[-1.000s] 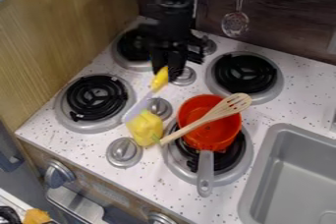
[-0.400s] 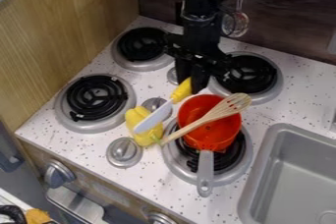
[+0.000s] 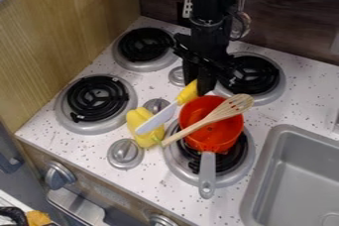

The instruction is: Take the knife and put it on the orange pot

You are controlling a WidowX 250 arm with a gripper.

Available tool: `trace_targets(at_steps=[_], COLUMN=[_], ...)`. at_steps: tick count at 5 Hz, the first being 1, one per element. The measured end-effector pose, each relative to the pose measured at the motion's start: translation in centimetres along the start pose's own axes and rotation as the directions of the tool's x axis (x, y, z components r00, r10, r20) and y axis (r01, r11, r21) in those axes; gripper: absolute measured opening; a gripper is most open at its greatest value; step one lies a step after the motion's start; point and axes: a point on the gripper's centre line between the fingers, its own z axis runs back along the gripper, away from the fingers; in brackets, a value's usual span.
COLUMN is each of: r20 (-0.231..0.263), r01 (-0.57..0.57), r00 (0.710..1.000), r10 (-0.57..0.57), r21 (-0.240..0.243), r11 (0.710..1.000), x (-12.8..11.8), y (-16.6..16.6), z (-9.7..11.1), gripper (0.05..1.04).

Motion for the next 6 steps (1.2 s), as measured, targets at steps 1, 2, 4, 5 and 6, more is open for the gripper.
trace_targets(at_steps=[1,2,4,5,6], r20=[0.031,0.038,0.050,0.053,0.057], r01=[0.014,-0.005,-0.034,-0.043,-0.045], r00=[0.999,0.999,0.998,0.998,0.997], r10=[-0.014,0.006,0.036,0.045,0.048], r21=[-0.008,-0.020,-0.031,-0.040,-0.044], r11=[1.000,1.000,0.999,0.998,0.998], x=[0.4,0.2,0.3,0.5,0.9], y=[-0.3,-0.5,-0.8,-1.3,-1.4], z=[-0.1,-0.6,-0.8,-1.1,-1.9], gripper=[0.288,0.288,0.288,0.288,0.288])
